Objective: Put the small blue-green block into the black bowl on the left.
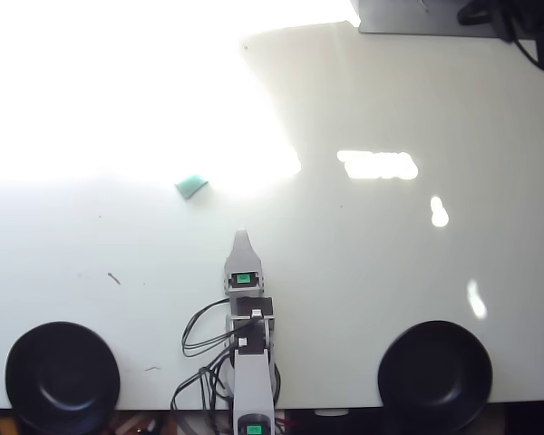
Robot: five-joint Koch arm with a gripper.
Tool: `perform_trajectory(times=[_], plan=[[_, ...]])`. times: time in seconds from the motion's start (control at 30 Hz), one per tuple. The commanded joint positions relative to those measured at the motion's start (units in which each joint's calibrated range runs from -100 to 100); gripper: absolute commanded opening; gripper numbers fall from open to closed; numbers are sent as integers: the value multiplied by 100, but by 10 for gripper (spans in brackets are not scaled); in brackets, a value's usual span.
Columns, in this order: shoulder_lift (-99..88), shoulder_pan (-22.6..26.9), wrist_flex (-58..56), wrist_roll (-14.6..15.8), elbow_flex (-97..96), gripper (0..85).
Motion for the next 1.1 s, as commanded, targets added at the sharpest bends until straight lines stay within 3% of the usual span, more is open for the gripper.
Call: perform_trajectory(times=[0.0, 0.87, 1.07], plan=[[-66, 10, -270, 5, -148, 484], [-109, 39, -230, -29, -148, 482], [-109, 137, -870, -112, 481, 464]])
